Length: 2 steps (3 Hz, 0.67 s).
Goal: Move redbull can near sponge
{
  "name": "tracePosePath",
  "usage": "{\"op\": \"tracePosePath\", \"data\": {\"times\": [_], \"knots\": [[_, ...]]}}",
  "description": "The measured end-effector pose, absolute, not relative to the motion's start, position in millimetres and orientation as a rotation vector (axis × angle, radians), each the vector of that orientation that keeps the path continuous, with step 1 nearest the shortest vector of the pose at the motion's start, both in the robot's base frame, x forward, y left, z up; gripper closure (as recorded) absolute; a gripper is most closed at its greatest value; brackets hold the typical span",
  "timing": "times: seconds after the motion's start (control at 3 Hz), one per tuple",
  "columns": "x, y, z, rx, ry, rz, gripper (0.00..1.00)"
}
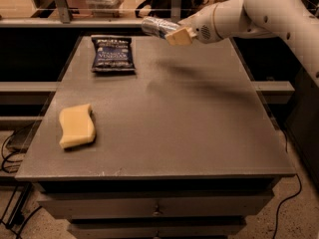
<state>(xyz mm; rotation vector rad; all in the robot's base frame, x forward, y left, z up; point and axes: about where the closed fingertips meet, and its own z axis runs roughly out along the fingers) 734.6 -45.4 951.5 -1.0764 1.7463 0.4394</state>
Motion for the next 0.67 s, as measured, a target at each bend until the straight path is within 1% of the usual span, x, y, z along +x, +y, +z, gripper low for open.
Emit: {"op": "tracePosePath", "data": {"times": [0.33,0.67], "knots": [[719.1,-27.3,941.4,-1.149,1.748,0.462,1.0],[691.8,-6.4,931.9,-1.221,1.742,0.479,1.0]]}}
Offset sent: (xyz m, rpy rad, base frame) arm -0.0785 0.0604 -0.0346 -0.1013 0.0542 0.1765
